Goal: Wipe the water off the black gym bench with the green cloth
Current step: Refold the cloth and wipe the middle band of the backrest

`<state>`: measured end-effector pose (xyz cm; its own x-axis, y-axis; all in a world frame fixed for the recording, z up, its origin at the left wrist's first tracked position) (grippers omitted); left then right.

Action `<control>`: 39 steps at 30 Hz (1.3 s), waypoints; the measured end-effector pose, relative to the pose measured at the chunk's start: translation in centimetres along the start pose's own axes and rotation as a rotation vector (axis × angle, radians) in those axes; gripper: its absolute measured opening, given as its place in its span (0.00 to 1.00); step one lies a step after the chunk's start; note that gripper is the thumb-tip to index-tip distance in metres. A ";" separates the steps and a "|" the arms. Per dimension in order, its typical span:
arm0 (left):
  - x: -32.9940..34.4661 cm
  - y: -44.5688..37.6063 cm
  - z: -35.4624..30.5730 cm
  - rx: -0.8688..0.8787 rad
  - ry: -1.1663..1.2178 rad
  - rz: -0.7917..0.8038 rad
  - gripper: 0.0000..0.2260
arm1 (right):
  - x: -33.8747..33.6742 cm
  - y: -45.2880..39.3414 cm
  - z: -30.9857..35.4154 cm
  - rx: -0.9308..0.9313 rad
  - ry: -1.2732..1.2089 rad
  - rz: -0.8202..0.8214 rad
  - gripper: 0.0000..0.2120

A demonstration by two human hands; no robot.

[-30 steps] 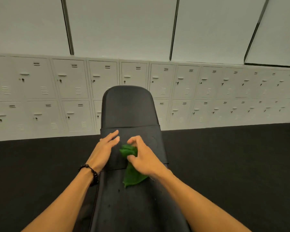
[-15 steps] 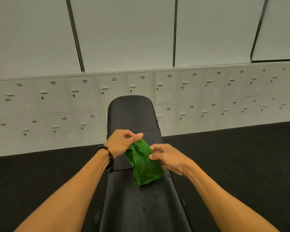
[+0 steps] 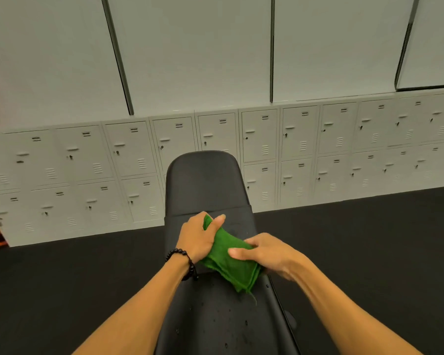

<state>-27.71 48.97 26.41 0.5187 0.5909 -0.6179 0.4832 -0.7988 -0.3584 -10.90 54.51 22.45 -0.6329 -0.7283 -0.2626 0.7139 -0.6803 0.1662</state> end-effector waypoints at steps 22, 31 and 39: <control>0.9 -4.2 4.5 -0.238 0.072 -0.137 0.24 | -0.4 -9.0 3.1 -0.304 0.334 -0.637 0.06; 0.5 -4.7 7.8 -0.297 0.239 0.199 0.14 | -2.3 -9.8 3.5 -0.223 0.577 -0.745 0.13; -0.7 -3.0 7.9 -0.300 0.444 0.051 0.06 | 1.0 -8.5 4.1 -0.117 0.659 -0.832 0.20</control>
<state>-35.12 50.09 22.36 0.7640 0.5945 -0.2505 0.5958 -0.7992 -0.0797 -18.85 59.23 24.67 -0.6725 0.1734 -0.7195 0.1783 -0.9055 -0.3850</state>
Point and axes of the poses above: each hand's wrist, its own y-axis away from the middle knuckle, its own x-axis out of the palm, z = x × y, the point moved 5 cm from there along -y, towards the middle knuckle, and after that the axes turned 3 degrees about -z, right-handed, at the moved point
